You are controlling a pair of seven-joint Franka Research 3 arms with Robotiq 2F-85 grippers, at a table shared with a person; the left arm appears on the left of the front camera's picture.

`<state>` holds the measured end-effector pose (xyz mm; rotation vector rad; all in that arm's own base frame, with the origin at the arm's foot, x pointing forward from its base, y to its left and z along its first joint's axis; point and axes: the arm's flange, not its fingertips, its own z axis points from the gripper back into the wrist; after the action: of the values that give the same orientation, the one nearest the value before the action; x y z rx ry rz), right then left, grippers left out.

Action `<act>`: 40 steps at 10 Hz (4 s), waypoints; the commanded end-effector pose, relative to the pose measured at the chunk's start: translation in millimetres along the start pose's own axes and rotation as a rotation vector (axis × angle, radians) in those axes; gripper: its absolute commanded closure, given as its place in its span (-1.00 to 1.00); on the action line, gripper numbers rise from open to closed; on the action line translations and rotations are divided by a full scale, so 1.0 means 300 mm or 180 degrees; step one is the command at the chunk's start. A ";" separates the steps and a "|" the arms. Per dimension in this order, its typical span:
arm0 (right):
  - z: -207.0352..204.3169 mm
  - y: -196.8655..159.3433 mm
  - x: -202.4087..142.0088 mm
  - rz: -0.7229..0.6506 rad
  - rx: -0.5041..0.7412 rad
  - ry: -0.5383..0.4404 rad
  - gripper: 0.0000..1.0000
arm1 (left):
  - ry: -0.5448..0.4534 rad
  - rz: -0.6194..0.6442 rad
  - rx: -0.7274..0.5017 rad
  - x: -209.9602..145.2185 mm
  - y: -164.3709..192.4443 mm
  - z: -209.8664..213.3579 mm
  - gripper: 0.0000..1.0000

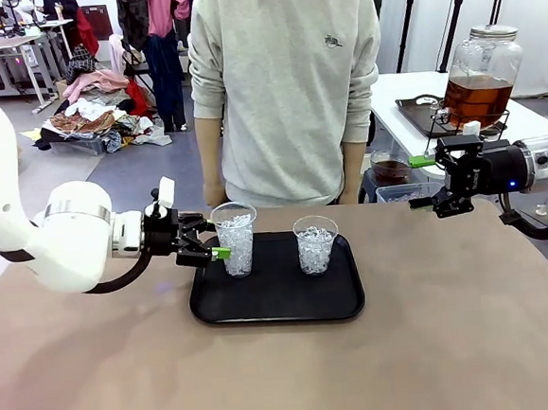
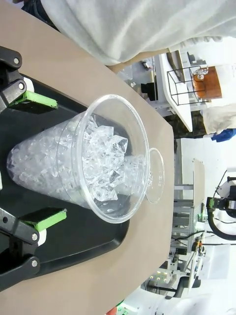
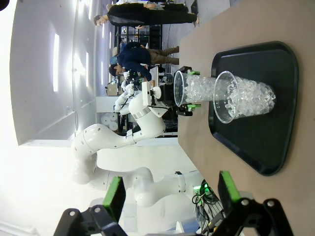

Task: Pour the drink into the iced cup.
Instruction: Pick up the iced cup indicated by the human and present it to them.

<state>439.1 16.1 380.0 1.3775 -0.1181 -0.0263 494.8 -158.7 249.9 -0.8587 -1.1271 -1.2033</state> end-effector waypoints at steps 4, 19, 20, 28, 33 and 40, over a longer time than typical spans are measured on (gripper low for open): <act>0.003 0.006 0.001 0.0010 0.0005 -0.0007 -1.00 | -0.0061 -0.0009 -0.0024 -0.021 0.012 -0.057 -1.00; 0.003 0.006 0.001 0.0010 0.0005 -0.0007 -1.00 | -0.0189 0.0129 -0.0196 -0.048 0.044 -0.120 -1.00; 0.003 0.006 0.001 0.0010 0.0005 -0.0007 -1.00 | -0.0195 0.0137 -0.0211 -0.049 0.043 -0.121 -1.00; 0.003 0.006 0.001 0.0010 0.0005 -0.0007 -1.00 | -0.0311 0.0196 -0.0293 -0.022 0.017 -0.118 -0.41; 0.003 0.006 0.001 0.0010 0.0005 -0.0007 -1.00 | -0.0329 0.0155 -0.0163 0.157 0.027 -0.156 -0.41; 0.003 0.006 0.001 0.0010 0.0005 -0.0007 -1.00 | -0.0403 0.0144 -0.0044 0.439 0.116 -0.222 -0.41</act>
<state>439.1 16.1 380.0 1.3774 -0.1181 -0.0264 539.8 -244.1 354.0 -0.9853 -1.1716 -1.1563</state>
